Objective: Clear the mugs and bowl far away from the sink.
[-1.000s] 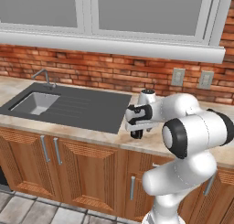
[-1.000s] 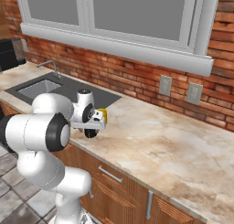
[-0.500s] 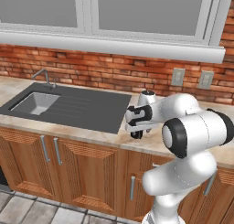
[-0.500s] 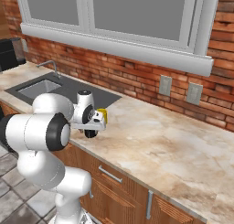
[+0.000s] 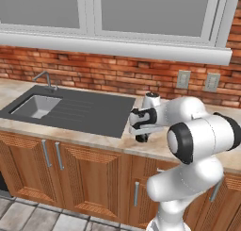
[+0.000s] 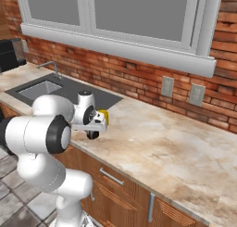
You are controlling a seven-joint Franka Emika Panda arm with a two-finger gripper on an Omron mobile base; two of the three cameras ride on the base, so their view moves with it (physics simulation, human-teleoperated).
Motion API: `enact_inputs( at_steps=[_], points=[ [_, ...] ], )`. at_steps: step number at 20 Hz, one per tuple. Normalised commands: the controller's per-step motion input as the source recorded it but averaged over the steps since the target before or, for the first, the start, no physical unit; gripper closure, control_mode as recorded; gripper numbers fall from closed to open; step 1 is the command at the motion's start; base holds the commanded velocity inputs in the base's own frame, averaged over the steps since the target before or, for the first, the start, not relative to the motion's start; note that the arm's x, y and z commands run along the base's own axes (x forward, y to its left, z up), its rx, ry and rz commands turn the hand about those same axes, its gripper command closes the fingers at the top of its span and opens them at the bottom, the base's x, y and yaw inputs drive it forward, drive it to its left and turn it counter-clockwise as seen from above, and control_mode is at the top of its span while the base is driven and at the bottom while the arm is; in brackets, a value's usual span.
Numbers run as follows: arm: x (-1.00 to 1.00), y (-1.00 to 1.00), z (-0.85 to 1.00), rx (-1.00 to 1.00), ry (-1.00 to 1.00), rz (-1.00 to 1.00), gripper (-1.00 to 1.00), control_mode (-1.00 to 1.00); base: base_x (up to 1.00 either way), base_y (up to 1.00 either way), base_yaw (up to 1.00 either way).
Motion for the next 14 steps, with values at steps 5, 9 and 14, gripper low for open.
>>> enact_inputs(
  at_steps=[5, 9, 14],
  points=[
    [-0.15, 0.0, 0.64, 0.01, -0.13, 0.08, 1.0, -1.0, 0.0, 0.0, 0.0],
    [-0.47, 0.0, 0.79, 0.0, -0.36, 0.32, 1.0, -1.0, 0.0, 0.0, 0.0],
    [-0.5, 0.0, 0.19, 0.0, -0.33, 0.23, 1.0, -1.0, 0.0, 0.0, 0.0]
  ],
)
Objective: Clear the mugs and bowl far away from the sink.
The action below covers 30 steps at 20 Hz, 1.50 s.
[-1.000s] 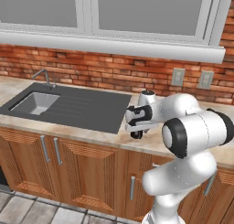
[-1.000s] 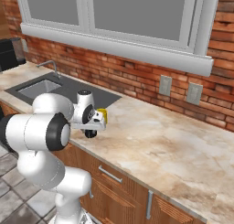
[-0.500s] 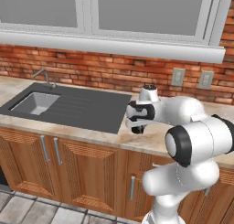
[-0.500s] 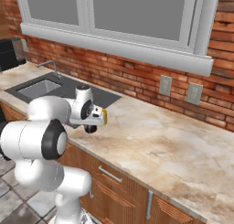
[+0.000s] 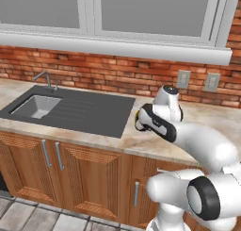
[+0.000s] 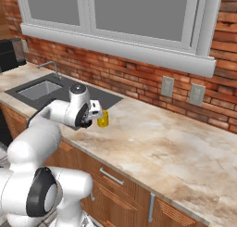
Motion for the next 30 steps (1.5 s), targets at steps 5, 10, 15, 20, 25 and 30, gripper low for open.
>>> enact_inputs(
  at_steps=[5, 10, 15, 20, 25, 30],
  points=[
    [-0.1, 0.0, 0.0, 0.0, -0.09, 0.04, 1.0, -1.0, 0.0, 0.0, 0.0],
    [-0.05, 0.0, 0.0, 0.0, -0.01, 0.01, 1.0, 1.0, -0.06, 0.0, 0.47],
    [0.0, 0.0, 0.0, 0.0, 0.0, 0.0, 1.0, 1.0, 0.0, 0.0, 1.0],
    [0.0, 0.0, 0.0, 0.0, 0.0, 0.0, 1.0, 1.0, 0.0, 0.0, 1.0],
    [0.0, 0.0, 0.0, 0.0, 0.0, 0.0, 1.0, 1.0, 0.0, 0.0, 0.98],
    [0.0, 0.0, 0.0, 0.0, 0.0, 0.0, 1.0, 1.0, 0.01, 0.0, 0.95]
  ],
)
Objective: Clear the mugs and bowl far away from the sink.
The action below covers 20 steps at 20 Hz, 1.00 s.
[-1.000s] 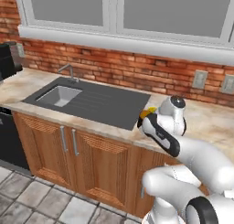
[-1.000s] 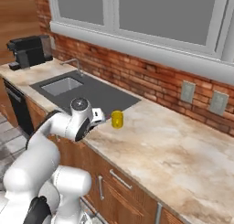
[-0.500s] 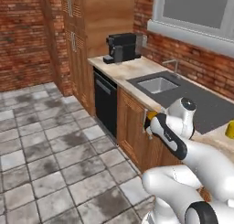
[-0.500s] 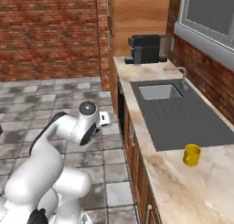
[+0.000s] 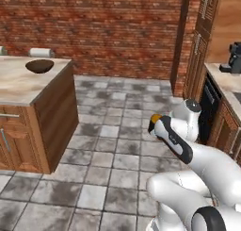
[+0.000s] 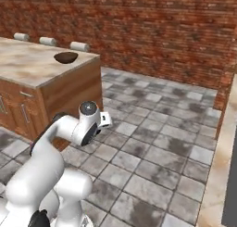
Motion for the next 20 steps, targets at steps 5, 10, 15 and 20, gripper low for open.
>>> enact_inputs(
  at_steps=[5, 10, 15, 20],
  points=[
    [0.0, 0.0, 0.0, 0.0, 0.0, 0.0, 1.0, 1.0, 0.48, -0.13, 0.78],
    [0.0, 0.0, 0.0, 0.0, 0.0, 0.0, 1.0, 1.0, 1.0, -0.21, 0.47],
    [0.0, 0.0, 0.0, 0.0, 0.0, 0.0, 1.0, 1.0, 1.0, -0.2, 0.21],
    [0.0, 0.0, 0.0, 0.0, 0.0, 0.0, 1.0, 1.0, 1.0, -0.03, 0.2]
  ],
)
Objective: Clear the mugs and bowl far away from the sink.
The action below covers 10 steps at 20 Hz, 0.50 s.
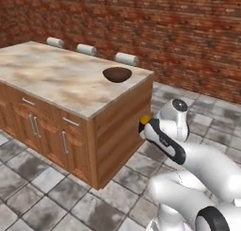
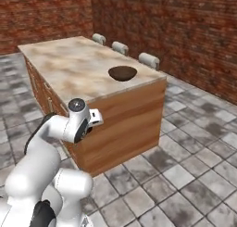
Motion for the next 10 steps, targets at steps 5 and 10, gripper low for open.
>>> enact_inputs(
  at_steps=[5, 10],
  points=[
    [0.0, 0.0, 0.0, 0.0, 0.0, 0.0, 1.0, 1.0, 1.0, -0.22, 0.6],
    [0.0, 0.0, 0.0, 0.0, 0.0, 0.0, 1.0, 1.0, 0.96, -0.35, 0.61]
  ],
)
